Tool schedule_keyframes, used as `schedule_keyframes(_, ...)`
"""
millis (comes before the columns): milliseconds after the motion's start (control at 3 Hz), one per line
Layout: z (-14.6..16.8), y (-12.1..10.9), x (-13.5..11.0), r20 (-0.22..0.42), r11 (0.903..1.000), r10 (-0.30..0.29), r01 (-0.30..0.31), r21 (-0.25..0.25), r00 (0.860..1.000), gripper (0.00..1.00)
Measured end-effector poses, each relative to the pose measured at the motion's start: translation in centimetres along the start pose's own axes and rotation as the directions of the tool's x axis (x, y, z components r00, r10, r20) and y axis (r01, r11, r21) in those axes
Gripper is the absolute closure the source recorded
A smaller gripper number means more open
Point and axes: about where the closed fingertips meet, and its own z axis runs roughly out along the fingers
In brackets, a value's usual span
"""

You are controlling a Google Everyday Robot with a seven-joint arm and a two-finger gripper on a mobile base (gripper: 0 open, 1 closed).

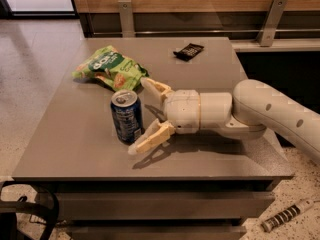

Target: Knock pepsi can over

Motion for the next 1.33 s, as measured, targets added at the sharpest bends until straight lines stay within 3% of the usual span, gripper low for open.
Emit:
schedule_keyframes(667, 0.80, 0.50, 0.03, 0.008, 0.9963, 0.085, -0.084, -0.017, 0.996, 0.00)
schedule_keyframes(1000, 0.93, 0.59, -0.03, 0.009, 0.9960, 0.088, -0.088, -0.019, 0.996, 0.18)
schedule_keyframes(1333, 1.18, 0.72, -0.18, 0.010, 0.9962, 0.084, -0.084, -0.024, 0.996, 0.49)
